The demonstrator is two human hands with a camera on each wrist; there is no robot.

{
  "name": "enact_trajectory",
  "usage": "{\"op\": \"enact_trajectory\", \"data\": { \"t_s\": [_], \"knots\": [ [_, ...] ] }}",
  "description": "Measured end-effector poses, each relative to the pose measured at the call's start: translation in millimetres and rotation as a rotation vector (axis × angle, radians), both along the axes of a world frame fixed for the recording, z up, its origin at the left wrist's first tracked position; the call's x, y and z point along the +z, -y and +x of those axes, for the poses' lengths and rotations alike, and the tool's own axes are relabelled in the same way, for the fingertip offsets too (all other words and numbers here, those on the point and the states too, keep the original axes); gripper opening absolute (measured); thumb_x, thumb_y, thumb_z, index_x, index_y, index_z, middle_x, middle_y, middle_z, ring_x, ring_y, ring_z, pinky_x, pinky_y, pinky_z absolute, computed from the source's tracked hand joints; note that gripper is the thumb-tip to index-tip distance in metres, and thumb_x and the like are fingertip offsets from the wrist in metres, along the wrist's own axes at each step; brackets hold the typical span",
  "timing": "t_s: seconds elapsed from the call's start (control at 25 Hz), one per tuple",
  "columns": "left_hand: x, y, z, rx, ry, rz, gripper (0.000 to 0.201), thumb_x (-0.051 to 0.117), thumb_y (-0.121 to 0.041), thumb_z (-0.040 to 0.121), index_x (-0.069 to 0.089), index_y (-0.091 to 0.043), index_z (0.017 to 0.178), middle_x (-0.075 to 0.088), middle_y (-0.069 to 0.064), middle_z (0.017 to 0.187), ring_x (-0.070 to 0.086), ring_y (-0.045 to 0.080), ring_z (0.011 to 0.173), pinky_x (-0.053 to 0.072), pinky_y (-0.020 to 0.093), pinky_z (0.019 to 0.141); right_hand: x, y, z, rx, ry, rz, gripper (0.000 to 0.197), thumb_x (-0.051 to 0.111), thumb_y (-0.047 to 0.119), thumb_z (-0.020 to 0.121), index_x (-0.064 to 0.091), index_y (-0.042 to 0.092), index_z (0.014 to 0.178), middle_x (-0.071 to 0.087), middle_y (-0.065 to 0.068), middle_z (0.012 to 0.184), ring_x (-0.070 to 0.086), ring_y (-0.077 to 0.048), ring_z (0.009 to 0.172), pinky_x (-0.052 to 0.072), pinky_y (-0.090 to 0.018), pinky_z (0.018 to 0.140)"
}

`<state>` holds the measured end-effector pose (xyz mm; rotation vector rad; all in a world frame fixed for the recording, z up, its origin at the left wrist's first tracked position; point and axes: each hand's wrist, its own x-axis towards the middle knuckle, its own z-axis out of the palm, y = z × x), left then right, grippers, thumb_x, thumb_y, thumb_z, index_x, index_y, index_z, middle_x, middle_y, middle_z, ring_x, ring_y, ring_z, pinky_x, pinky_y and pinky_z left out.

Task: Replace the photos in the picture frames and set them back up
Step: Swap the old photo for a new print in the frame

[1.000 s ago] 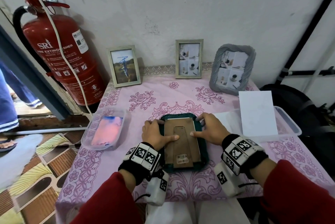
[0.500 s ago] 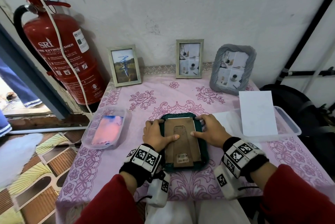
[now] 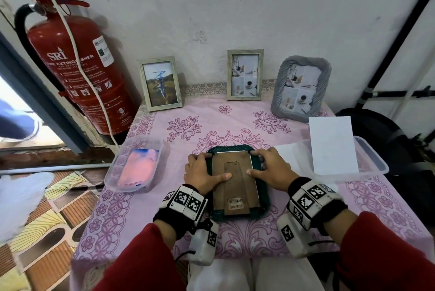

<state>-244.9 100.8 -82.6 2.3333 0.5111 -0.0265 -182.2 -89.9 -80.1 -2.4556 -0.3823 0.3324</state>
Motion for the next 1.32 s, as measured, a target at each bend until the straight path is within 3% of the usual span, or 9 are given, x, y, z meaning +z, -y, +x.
{"op": "enact_trajectory", "data": {
  "t_s": [0.24, 0.36, 0.52, 0.6, 0.68, 0.84, 1.0, 1.16, 1.32],
  "knots": [
    [7, -7, -5, -0.064, -0.035, -0.082, 0.074, 0.073, -0.046, 0.073, 0.043, -0.016, 0.133, 0.034, 0.010, 0.133, 0.042, 0.025, 0.126, 0.036, 0.038, 0.110, 11, 2, -5, 0.052, -0.007, -0.040, 0.056, 0.067, 0.035, 0.083, 0.048, 0.016, 0.131, 0.044, -0.011, 0.115, 0.052, -0.028, 0.108, 0.042, -0.042, 0.099],
    [15, -12, -19, -0.124, 0.014, -0.282, 0.054, 0.066, -0.032, 0.084, 0.049, -0.008, 0.130, 0.043, 0.015, 0.134, 0.050, 0.023, 0.120, 0.041, 0.034, 0.106, 21, 9, -15, 0.096, -0.006, -0.009, 0.047, 0.062, 0.036, 0.087, 0.052, 0.013, 0.128, 0.047, -0.011, 0.107, 0.052, -0.023, 0.100, 0.042, -0.033, 0.095],
    [12, -10, -61, -0.111, 0.126, -0.054, 0.016, 0.060, -0.013, 0.088, 0.066, -0.012, 0.102, 0.052, 0.006, 0.109, 0.057, 0.020, 0.103, 0.041, 0.020, 0.092, 24, 27, -46, 0.080, 0.102, -0.048, 0.021, 0.066, 0.030, 0.083, 0.069, 0.019, 0.100, 0.056, -0.006, 0.101, 0.056, -0.023, 0.097, 0.046, -0.038, 0.090],
    [7, -5, -79, -0.155, 0.108, 0.060, 0.022, 0.052, -0.006, 0.089, 0.068, -0.010, 0.104, 0.052, 0.008, 0.107, 0.056, 0.023, 0.102, 0.040, 0.024, 0.095, 20, 31, -64, 0.084, 0.131, -0.099, 0.017, 0.067, 0.032, 0.081, 0.071, 0.023, 0.094, 0.060, -0.004, 0.098, 0.056, -0.021, 0.096, 0.047, -0.038, 0.087],
    [3, 1, -87, -0.173, 0.109, 0.123, 0.031, 0.046, -0.002, 0.089, 0.065, -0.010, 0.112, 0.052, 0.012, 0.111, 0.053, 0.026, 0.106, 0.040, 0.034, 0.100, 15, 33, -76, 0.097, 0.127, -0.116, 0.021, 0.067, 0.033, 0.080, 0.070, 0.025, 0.099, 0.060, -0.002, 0.097, 0.056, -0.020, 0.096, 0.047, -0.037, 0.086],
    [2, 11, -92, -0.155, 0.136, 0.081, 0.038, 0.042, 0.004, 0.085, 0.063, -0.008, 0.115, 0.048, 0.014, 0.114, 0.048, 0.028, 0.111, 0.037, 0.037, 0.103, 7, 31, -83, 0.076, 0.152, -0.064, 0.026, 0.067, 0.027, 0.080, 0.067, 0.024, 0.106, 0.051, -0.004, 0.095, 0.052, -0.023, 0.098, 0.045, -0.035, 0.087],
    [5, 10, -96, -0.136, 0.149, 0.040, 0.033, 0.048, -0.001, 0.085, 0.064, -0.009, 0.113, 0.048, 0.009, 0.108, 0.052, 0.025, 0.106, 0.040, 0.031, 0.100, 7, 31, -88, 0.050, 0.196, -0.051, 0.025, 0.068, 0.028, 0.080, 0.067, 0.022, 0.104, 0.045, 0.000, 0.090, 0.052, -0.022, 0.097, 0.044, -0.034, 0.085],
    [7, 13, -106, -0.050, 0.202, 0.109, 0.022, 0.066, -0.028, 0.081, 0.066, -0.013, 0.097, 0.048, 0.001, 0.097, 0.053, 0.016, 0.093, 0.045, 0.027, 0.089, 10, 32, -96, -0.027, 0.283, -0.104, 0.019, 0.072, 0.038, 0.075, 0.069, 0.022, 0.086, 0.056, 0.002, 0.083, 0.055, -0.019, 0.090, 0.047, -0.034, 0.081],
    [1, 20, -108, 0.032, 0.231, 0.073, 0.020, 0.070, -0.023, 0.077, 0.068, -0.012, 0.094, 0.051, 0.003, 0.094, 0.055, 0.020, 0.090, 0.046, 0.031, 0.089, 9, 29, -101, -0.059, 0.240, -0.051, 0.015, 0.073, 0.030, 0.075, 0.072, 0.017, 0.082, 0.067, -0.002, 0.084, 0.061, -0.021, 0.086, 0.050, -0.037, 0.082]
  ]
}}
